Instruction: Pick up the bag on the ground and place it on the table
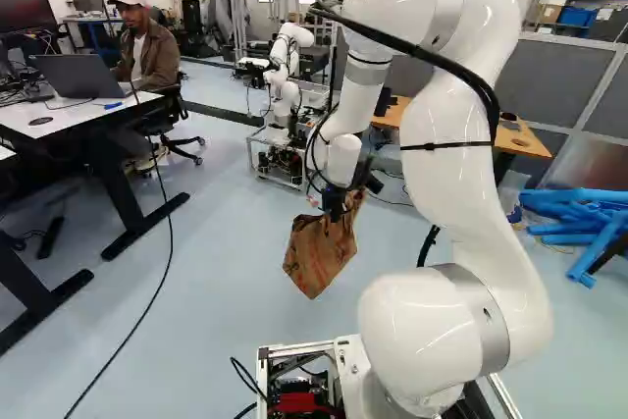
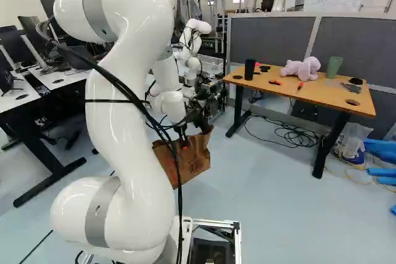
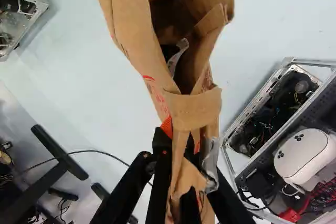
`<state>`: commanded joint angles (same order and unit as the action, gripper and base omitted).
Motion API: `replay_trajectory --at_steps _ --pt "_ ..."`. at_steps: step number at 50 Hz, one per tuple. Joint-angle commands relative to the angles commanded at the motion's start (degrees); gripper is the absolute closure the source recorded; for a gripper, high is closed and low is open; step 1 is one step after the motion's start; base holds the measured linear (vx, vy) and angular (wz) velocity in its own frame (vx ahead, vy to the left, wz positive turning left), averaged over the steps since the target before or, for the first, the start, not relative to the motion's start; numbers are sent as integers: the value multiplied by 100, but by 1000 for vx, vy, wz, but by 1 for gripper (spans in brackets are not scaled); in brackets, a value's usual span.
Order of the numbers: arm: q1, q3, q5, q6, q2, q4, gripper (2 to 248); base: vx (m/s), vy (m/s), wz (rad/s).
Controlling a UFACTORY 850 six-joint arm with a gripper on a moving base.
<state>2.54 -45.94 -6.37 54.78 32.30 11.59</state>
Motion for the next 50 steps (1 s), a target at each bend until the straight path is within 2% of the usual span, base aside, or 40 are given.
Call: replay_trajectory --at_steps 50 --pt "-98 -302 -794 0 -690 0 229 0 0 0"
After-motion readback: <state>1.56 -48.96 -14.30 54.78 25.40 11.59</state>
